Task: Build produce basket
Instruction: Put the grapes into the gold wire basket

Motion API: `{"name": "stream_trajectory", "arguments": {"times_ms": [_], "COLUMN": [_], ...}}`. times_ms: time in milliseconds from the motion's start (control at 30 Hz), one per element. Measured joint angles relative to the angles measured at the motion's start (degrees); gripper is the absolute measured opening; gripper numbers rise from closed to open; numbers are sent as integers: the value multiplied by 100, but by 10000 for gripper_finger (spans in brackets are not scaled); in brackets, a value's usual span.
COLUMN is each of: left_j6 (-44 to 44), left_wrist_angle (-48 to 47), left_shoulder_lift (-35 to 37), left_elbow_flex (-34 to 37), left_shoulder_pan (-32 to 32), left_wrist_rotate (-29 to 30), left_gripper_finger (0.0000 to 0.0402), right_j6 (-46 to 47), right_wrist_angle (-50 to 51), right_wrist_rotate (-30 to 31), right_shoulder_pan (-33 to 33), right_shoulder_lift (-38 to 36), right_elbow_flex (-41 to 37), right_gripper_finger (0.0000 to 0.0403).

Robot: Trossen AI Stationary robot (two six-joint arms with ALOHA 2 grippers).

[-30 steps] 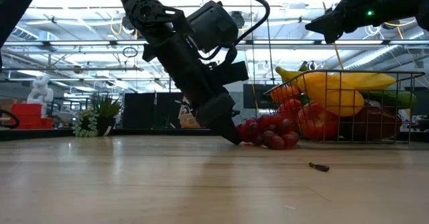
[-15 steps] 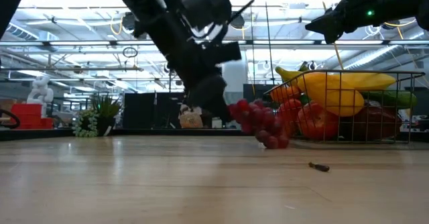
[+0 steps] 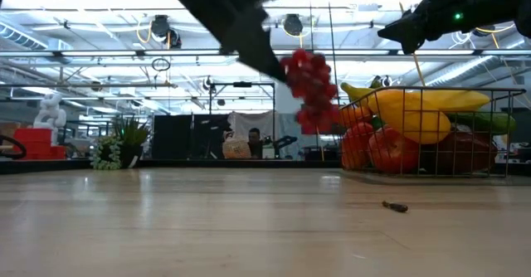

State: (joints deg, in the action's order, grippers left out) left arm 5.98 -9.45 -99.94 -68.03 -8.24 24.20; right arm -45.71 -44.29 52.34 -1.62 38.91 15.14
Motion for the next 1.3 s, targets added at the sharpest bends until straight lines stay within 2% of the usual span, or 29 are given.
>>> {"name": "stream_trajectory", "arguments": {"times_ms": [200,400,800,900,1067,1300], "left_j6": [135,249,294,377,744,1181], "left_wrist_angle": [-128,-449,-930,-945,-1011,-965], "left_shoulder_lift": [523,979,1533,1551,1540,1538], "left_elbow_flex": [0,0,-7,-9,-9,-9], "left_shoulder_pan": [-328,-663,-1147,-1195,-1245,-1240], "left_wrist_rotate": [317,919,1722,1890,2006,2005], "left_gripper_finger": [30,30,30,30,30,30], "right_j6": [0,0,1,56,387,454], "right_wrist_angle": [0,0,-4,-1,-6,139], "right_wrist_rotate": [0,0,-51,-485,-1794,-3052], "right_shoulder_pan": [1,2,2,-1,2,0], "right_shoulder_lift": [-2,-1,-2,1,1,1], "right_elbow_flex": [0,0,0,0,0,0], "right_gripper_finger": [135,135,135,133,114,41]}}
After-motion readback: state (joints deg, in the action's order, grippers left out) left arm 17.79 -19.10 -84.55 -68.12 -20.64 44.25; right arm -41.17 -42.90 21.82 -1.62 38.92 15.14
